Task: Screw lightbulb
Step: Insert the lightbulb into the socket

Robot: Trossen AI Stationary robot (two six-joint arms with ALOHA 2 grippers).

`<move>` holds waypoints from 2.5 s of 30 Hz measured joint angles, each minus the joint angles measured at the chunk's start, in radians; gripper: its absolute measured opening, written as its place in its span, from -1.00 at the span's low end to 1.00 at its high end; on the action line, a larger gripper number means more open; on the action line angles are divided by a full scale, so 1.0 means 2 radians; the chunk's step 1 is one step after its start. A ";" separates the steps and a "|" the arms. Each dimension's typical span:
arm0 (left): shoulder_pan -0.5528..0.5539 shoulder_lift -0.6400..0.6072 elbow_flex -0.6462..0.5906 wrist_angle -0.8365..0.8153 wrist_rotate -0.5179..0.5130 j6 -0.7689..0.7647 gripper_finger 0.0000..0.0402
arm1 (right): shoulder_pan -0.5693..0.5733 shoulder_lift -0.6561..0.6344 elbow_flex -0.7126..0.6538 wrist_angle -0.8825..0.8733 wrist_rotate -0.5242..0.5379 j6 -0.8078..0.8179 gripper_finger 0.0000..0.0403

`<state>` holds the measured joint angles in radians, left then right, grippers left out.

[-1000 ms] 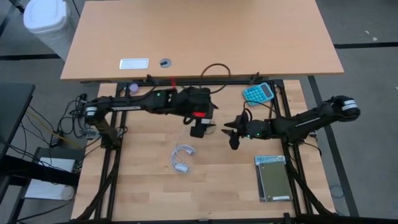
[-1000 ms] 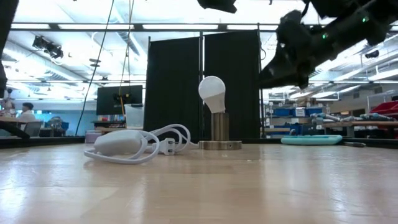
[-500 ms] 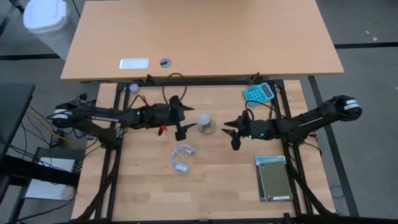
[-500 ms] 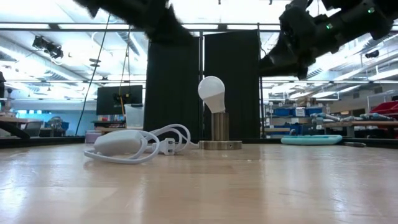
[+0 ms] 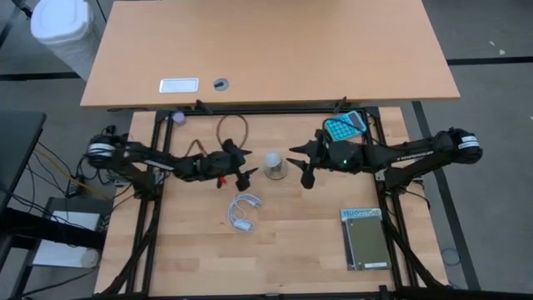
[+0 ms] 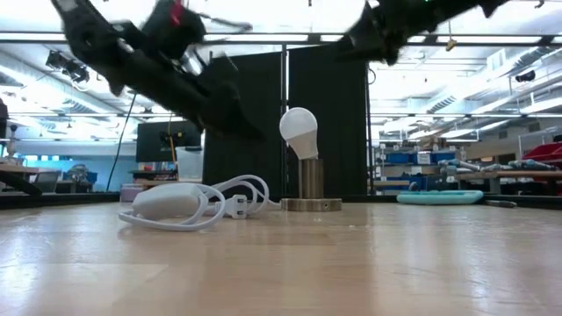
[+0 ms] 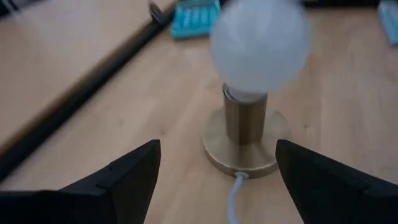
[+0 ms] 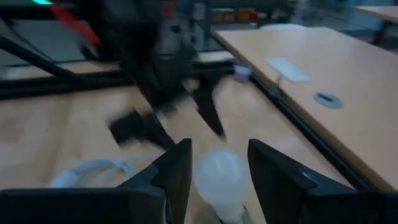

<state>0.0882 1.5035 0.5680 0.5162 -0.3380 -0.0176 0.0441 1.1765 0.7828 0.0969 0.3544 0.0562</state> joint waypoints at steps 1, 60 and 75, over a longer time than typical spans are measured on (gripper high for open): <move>0.004 0.015 0.004 0.007 0.012 0.000 0.61 | -0.006 0.003 0.011 -0.009 -0.017 -0.001 -0.21; 0.025 0.311 0.112 0.292 0.118 0.021 0.03 | -0.041 0.107 0.159 -0.231 -0.097 -0.025 0.23; -0.042 0.310 0.112 0.287 0.117 0.005 0.03 | 0.075 0.134 0.201 -0.314 -0.044 0.023 0.22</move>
<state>0.0033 2.1235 0.7918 1.0893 -0.1037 -0.0069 0.1934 1.4445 1.1856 -0.5311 0.2673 0.1013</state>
